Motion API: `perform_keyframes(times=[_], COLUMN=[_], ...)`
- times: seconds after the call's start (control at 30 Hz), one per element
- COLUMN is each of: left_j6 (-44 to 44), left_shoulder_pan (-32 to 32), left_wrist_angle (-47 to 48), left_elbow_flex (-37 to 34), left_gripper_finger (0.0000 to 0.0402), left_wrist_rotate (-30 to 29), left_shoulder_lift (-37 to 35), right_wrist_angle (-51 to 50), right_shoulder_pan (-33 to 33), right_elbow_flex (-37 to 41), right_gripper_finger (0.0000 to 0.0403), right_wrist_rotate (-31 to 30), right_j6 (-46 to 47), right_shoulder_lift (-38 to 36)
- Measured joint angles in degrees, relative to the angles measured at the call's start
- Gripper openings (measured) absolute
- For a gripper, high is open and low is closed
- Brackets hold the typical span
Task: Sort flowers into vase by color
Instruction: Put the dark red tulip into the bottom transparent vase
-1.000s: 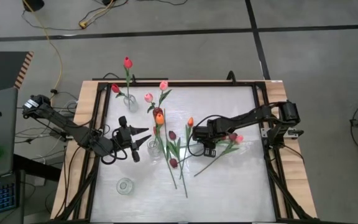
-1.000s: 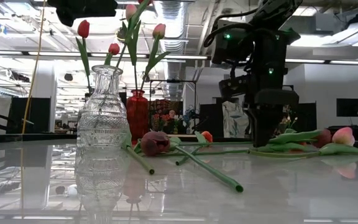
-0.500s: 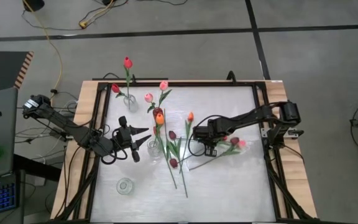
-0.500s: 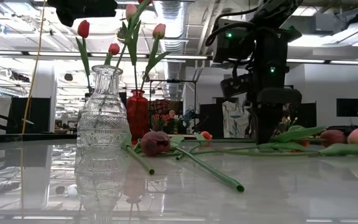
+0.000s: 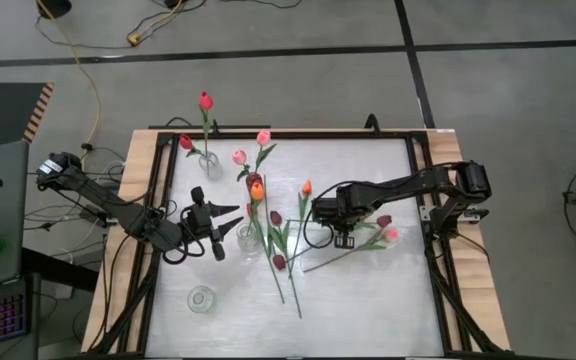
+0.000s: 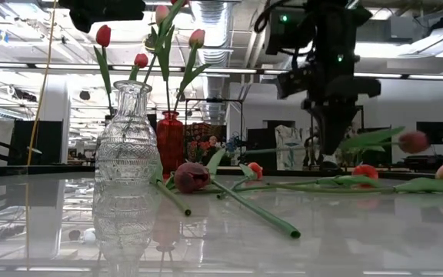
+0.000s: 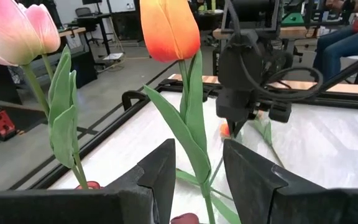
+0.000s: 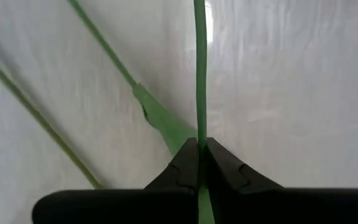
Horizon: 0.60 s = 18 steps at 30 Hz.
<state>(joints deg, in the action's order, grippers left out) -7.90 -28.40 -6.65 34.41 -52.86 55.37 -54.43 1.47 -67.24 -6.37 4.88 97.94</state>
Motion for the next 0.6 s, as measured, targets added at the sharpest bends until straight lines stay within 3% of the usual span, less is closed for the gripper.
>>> perform_keyframes(times=[0.3, 0.6], left_j6=[-0.1, -0.31], left_shoulder_pan=[0.0, 0.0], left_wrist_angle=[-0.34, -0.34], left_elbow_flex=[0.0, 0.0], left_gripper_finger=[0.0123, 0.0123], left_wrist_rotate=[-0.01, 0.0], left_shoulder_lift=[0.0, 0.0], right_wrist_angle=[-9.59, -18.08], right_shoulder_pan=[3.44, 8.58], right_elbow_flex=[-6.74, -12.88], right_gripper_finger=[0.0043, 0.0043], right_wrist_rotate=[-6.81, -24.67], right_j6=[-11.33, -15.58], right_shoulder_lift=[-0.19, -0.25])
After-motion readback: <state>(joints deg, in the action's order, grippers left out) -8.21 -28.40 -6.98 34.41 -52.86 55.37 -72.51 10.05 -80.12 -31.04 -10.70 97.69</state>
